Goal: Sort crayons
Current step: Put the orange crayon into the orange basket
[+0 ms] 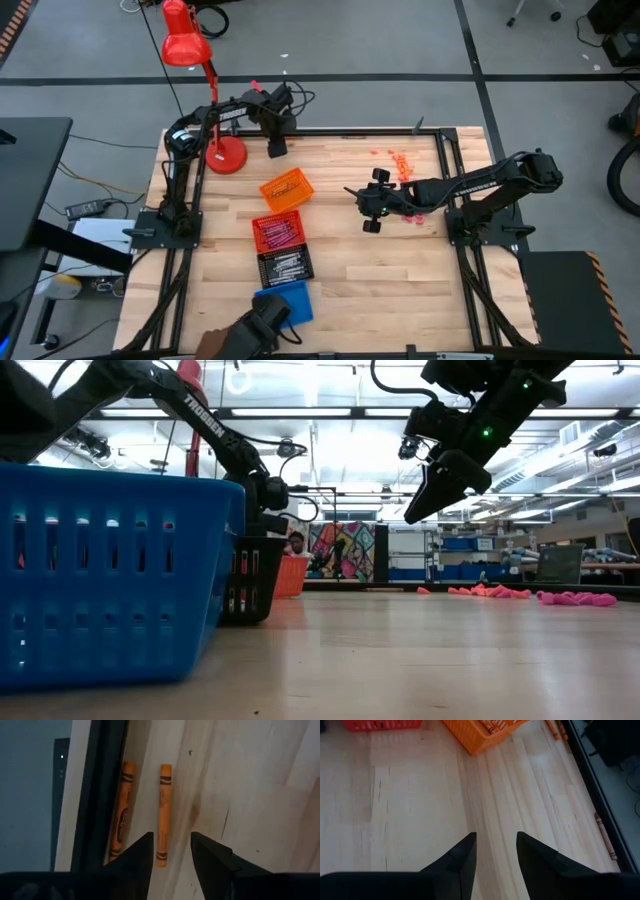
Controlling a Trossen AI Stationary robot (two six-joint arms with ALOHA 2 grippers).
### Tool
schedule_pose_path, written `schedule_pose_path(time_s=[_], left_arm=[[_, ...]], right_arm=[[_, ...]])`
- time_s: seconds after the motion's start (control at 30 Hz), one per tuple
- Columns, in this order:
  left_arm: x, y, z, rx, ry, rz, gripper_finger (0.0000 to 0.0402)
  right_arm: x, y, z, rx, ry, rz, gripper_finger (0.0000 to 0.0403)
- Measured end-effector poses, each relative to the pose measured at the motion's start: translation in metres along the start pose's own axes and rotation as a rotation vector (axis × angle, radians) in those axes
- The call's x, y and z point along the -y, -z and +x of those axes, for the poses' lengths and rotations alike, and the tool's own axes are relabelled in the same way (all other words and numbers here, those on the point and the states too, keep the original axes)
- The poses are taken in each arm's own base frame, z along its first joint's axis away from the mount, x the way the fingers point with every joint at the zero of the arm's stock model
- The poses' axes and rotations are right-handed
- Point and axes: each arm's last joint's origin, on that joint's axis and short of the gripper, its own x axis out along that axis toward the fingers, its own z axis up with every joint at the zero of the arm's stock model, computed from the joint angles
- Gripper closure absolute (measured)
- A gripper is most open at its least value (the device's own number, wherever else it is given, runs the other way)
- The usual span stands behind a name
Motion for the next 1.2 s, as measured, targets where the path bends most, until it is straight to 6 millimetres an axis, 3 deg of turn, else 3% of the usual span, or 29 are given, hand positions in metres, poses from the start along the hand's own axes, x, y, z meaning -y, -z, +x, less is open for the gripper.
schedule_pose_path(time_s=[0.3, 0.6, 0.97, 1.07, 1.2], left_arm=[[0.014, -0.018, 0.002, -0.022, -0.148, 0.087, 0.0260], [0.009, -0.012, 0.026, -0.083, -0.115, 0.071, 0.0260], [0.011, -0.012, 0.027, -0.094, -0.113, 0.102, 0.0261], [0.011, -0.012, 0.027, -0.096, -0.109, 0.108, 0.0279], [0.012, -0.011, 0.027, -0.103, -0.101, 0.109, 0.0335]], right_arm=[[-0.001, 0.000, 0.000, 0.001, -0.026, 0.007, 0.0260], [-0.002, -0.001, 0.000, 0.009, -0.035, 0.006, 0.0260], [-0.002, -0.001, -0.001, 0.012, -0.032, -0.001, 0.0260], [-0.002, -0.001, -0.001, 0.012, -0.031, -0.003, 0.0260], [-0.002, -0.001, -0.001, 0.013, -0.031, -0.004, 0.0260]])
